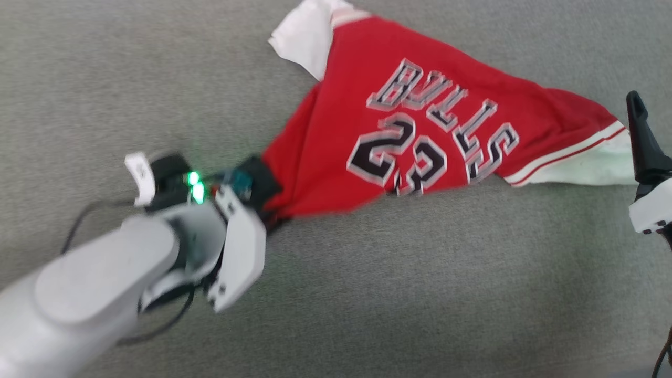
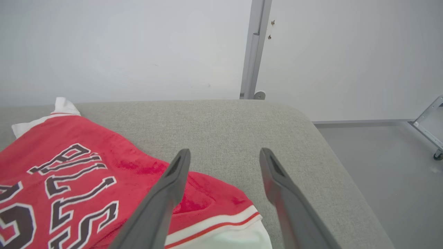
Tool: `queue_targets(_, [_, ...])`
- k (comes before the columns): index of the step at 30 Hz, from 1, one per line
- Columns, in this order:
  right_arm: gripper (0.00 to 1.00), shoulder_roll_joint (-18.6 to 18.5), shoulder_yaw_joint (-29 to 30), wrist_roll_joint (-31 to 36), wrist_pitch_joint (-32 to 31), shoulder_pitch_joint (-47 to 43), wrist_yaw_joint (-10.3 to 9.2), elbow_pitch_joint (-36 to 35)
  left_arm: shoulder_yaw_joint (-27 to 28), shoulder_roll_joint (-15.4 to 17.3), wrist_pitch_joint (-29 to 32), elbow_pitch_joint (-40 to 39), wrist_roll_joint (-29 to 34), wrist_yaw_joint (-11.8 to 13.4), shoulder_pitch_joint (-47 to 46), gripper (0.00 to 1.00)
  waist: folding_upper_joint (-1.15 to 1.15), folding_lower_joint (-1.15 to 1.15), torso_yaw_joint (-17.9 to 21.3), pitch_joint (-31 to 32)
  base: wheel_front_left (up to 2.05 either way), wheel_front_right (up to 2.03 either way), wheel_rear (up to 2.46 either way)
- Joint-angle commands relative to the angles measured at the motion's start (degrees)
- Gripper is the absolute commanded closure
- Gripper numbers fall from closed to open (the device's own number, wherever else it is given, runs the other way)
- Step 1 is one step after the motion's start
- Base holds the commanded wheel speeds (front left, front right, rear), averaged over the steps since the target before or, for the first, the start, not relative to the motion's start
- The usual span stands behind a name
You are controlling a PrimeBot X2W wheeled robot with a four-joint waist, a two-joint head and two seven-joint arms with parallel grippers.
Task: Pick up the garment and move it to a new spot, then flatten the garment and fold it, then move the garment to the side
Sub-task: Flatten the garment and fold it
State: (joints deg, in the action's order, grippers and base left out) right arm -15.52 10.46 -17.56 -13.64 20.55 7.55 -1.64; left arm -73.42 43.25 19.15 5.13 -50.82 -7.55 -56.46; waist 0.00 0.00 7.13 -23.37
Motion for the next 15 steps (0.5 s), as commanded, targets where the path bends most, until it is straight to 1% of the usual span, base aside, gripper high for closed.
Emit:
queue_targets(1, [0.00, -0.22, 0.02, 0.33, 0.30, 0.00, -0.12, 0.07, -0.03, 0.64, -0.16, -0.84, -0.71, 0.16, 1.25, 1.00, 0.00, 0.00, -0.89, 0.90, 0.00, 0.00, 0.00])
queue_targets(4, [0.00, -0.46, 0.13, 0.45, 0.48, -0.56, -0.12, 0.42, -0.10, 3.44, 2.08, -5.57, -1.07, 0.16, 6.16, 1.00, 0.00, 0.00, -2.04, 1.98, 0.00, 0.00, 0.00])
queue_targets(9, [0.00, -0.93, 0.35, 0.39, -0.24, -1.06, -0.12, 0.24, -0.01, 7.05, 7.02, -14.33, -1.93, 0.15, 15.66, 1.00, 0.00, 0.00, -3.54, 2.98, 0.00, 0.00, 0.00])
queue_targets(12, [0.00, -1.24, 0.46, 0.29, -0.68, -1.20, -0.12, -0.12, -0.03, 7.90, 9.57, -18.86, -3.04, 0.15, 20.81, 1.00, 0.00, 0.00, -4.15, 3.17, 0.00, 0.00, 0.00])
queue_targets(15, [0.00, -1.39, 0.72, 0.23, -1.05, -1.35, -0.12, -0.69, 0.10, 8.26, 10.58, -21.65, -3.67, 0.15, 23.46, 1.00, 0.00, 0.00, -4.60, 3.05, 0.00, 0.00, 0.00])
